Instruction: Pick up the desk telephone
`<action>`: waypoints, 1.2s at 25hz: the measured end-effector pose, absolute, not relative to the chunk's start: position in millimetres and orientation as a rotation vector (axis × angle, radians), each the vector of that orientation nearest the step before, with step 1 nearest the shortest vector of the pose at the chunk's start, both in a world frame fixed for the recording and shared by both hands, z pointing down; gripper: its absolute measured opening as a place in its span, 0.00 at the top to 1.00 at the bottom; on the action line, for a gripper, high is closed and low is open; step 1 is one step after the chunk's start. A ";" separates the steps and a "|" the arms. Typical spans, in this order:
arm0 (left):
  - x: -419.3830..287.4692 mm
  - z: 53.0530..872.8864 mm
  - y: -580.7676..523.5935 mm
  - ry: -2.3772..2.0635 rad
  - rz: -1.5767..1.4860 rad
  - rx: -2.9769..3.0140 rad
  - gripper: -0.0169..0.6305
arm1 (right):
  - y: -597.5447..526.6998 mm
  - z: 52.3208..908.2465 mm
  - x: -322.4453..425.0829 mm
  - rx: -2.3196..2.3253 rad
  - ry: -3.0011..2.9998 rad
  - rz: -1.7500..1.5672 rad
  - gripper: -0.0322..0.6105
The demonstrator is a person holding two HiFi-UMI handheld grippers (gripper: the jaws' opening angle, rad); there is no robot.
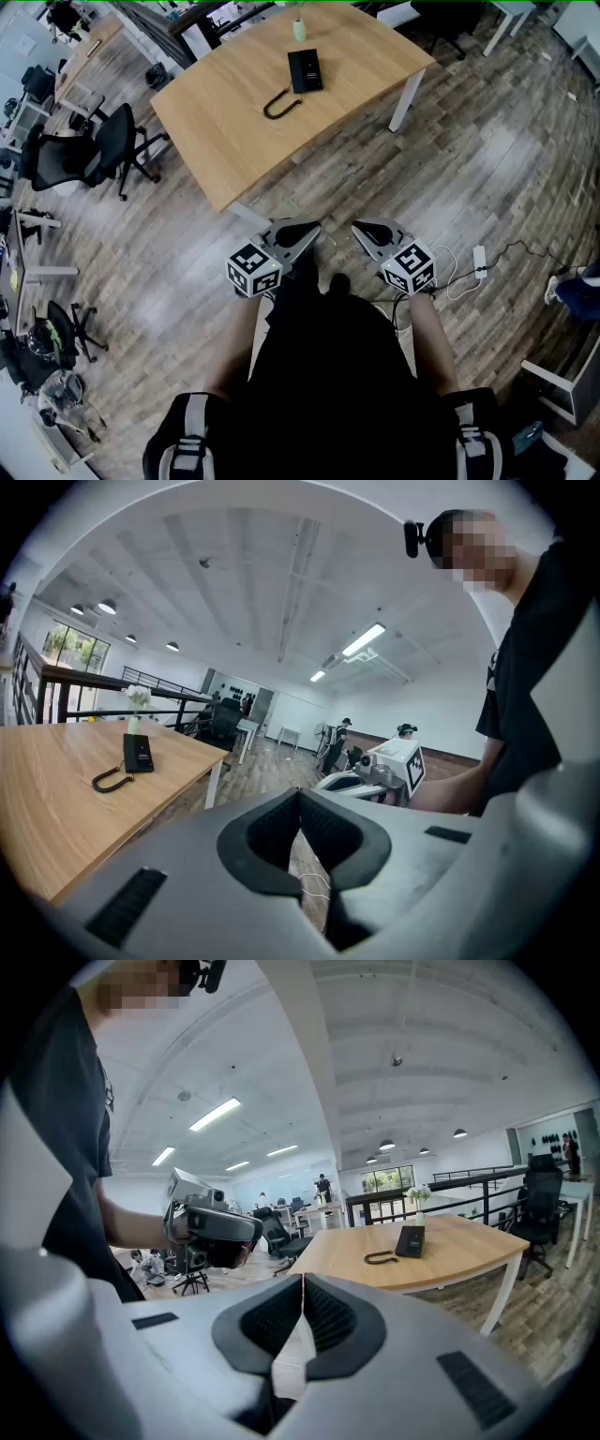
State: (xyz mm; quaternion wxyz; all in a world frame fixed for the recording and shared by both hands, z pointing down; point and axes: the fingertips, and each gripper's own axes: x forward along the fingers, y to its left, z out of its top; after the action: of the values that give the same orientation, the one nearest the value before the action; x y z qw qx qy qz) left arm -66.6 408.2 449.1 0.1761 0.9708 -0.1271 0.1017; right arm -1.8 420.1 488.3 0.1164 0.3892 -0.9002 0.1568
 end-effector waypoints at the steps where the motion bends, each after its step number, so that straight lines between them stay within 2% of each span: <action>1: -68.1 448.8 409.0 -0.365 0.291 2.749 0.94 | 421.2 487.4 -3.1 1.137 -2.638 0.459 0.91; 30: -81.2 457.0 415.9 -0.427 0.281 2.718 0.94 | 429.3 505.5 -6.5 1.129 -2.610 0.522 0.91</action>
State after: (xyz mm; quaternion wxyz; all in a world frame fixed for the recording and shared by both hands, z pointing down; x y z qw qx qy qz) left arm -81.2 415.9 457.0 0.1867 0.9655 -0.1516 0.0998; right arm -6.5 429.3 505.5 0.1250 0.3874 -0.8957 0.1791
